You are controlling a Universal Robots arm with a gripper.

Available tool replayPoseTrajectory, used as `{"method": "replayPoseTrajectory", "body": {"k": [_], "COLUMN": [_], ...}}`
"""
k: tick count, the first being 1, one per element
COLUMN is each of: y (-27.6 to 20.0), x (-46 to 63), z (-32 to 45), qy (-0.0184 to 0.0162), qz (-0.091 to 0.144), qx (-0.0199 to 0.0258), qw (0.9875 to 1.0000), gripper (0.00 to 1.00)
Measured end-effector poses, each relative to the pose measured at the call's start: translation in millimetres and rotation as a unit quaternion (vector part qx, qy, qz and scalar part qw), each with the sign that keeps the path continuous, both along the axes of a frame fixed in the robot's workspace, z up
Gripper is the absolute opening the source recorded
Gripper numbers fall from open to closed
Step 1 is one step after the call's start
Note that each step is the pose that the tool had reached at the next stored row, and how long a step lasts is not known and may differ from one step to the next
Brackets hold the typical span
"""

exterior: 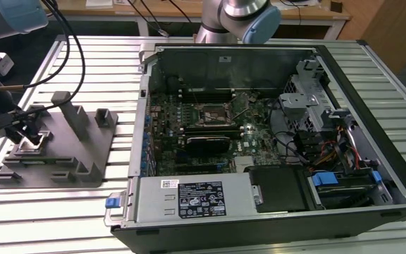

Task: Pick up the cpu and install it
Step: 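Pick up the cpu and move it towards the insertion slot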

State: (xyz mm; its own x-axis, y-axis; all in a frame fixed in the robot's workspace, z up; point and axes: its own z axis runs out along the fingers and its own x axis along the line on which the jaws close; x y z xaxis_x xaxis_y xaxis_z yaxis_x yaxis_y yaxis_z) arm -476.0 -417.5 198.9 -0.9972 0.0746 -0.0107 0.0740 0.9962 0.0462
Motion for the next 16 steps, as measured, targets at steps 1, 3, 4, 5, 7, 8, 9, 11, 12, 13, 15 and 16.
{"method": "replayPoseTrajectory", "body": {"k": [1, 3, 4, 5, 7, 8, 9, 11, 12, 13, 15, 16], "y": [0.0, 0.0, 0.0, 0.0, 0.0, 0.1, 0.1, 0.1, 0.2, 0.1, 0.1, 0.2], "x": [0.0, 0.0, 0.0, 0.0, 0.0, 0.0, 0.1, 0.2, 0.6, 0.8, 1.1, 1.2], "z": [0.0, -0.1, -0.1, -0.1, -0.2, -0.7, -1.6, -3.5, -4.6, -5.8, -8.8, -10.2], "qy": [0.0, 0.0, 0.0, 0.0, 0.0, -0.0002, -0.0003, 0.0, 0.0, 0.0, 0.0, 0.0], "qz": [0.0, 0.0, 0.0, 0.0, 0.0, 0.0, 0.0, 0.0, 0.0, 0.0, 0.0, 0.0], "qx": [0.0, 0.0, 0.0, 0.0, 0.0, 0.0001, 0.0002, 0.0, 0.0, 0.0, 0.0, 0.0], "qw": [1.0, 1.0, 1.0, 1.0, 1.0, 1.0, 1.0, 1.0, 1.0, 1.0, 1.0, 1.0], "gripper": [0.47, 0.58, 0.58, 0.64, 0.71, 0.71, 0.71, 0.71, 0.71, 0.71, 0.71, 0.71]}}
